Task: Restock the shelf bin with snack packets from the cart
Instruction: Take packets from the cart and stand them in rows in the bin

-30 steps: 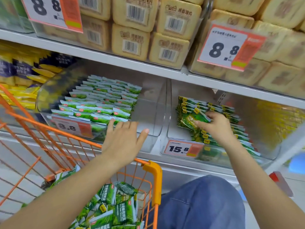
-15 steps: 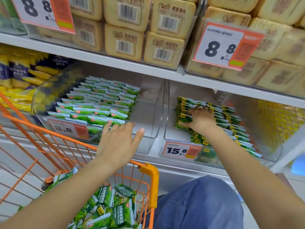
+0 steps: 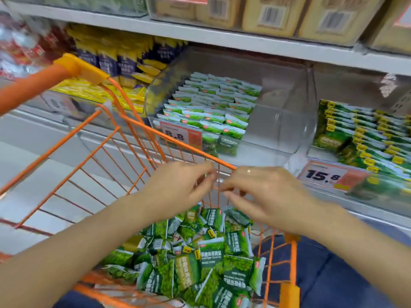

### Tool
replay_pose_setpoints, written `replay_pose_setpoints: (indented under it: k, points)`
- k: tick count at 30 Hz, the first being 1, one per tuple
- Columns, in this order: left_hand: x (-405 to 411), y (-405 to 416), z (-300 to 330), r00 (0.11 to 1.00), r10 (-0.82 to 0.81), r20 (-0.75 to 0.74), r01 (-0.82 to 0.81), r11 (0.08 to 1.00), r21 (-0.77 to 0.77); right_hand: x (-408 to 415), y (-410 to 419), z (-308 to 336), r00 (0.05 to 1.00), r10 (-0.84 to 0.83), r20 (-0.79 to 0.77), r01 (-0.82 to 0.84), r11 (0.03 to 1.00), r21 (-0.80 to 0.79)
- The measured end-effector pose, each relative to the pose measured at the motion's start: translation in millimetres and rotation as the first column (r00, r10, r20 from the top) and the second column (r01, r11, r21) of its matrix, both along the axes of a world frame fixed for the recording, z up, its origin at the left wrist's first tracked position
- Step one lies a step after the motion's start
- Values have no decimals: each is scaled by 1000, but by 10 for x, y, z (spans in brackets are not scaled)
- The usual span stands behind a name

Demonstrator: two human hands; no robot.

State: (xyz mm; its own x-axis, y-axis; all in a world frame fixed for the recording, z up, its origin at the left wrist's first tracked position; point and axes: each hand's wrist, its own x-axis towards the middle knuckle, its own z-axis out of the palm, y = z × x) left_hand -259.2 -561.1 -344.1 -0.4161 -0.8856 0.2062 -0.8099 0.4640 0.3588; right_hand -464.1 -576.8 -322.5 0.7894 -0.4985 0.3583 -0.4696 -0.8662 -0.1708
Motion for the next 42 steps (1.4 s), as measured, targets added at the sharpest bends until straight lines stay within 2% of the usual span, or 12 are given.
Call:
replay_pose_setpoints:
  k: [2, 4, 8, 11, 19, 24, 27, 29, 32, 35, 39, 42]
  points:
    - [192, 50, -131, 902, -93, 422, -38, 956, 291, 270, 68, -112, 900, 104, -424, -21, 980, 196]
    - [343, 101, -289, 740, -289, 607, -152, 808, 569, 477, 86, -321, 717, 168, -677, 58, 953, 297]
    - [486, 166, -515, 678, -387, 625, -295, 635, 714, 711, 177, -798, 367, 285, -885, -43, 956, 290]
    - [457, 97, -455, 760, -257, 597, -235, 748, 620, 709, 269, -957, 196, 333, -922, -30, 942, 333]
    - [632, -11, -254, 911, -48, 410, -218, 787, 577, 747, 67, -582, 716, 287, -636, 195, 793, 577]
    - [611, 49, -102, 987, 79, -141, 32, 759, 650, 610, -93, -241, 977, -126, -171, 208, 730, 651]
    - [487, 76, 101, 799, 228, -557, 118, 849, 516, 474, -146, -89, 955, -295, 32, 195, 704, 683]
    - [397, 72, 190, 757, 211, -618, 127, 881, 456, 419, -169, 1, 916, -357, 181, 101, 644, 758]
    - [250, -16, 194, 847, 150, -510, 33, 943, 332, 390, -210, 82, 810, -477, 340, -30, 546, 837]
    - [97, -151, 217, 839, 179, -514, -51, 966, 254, 378, -285, 152, 716, -569, 405, -54, 533, 844]
    - [127, -421, 78, 960, 208, -189, -219, 975, -40, 217, -641, 236, 621, -629, 467, 165, 688, 707]
    - [283, -557, -136, 929, 365, -56, -368, 928, -53, 57, -1057, 153, 642, -694, 326, 376, 655, 655]
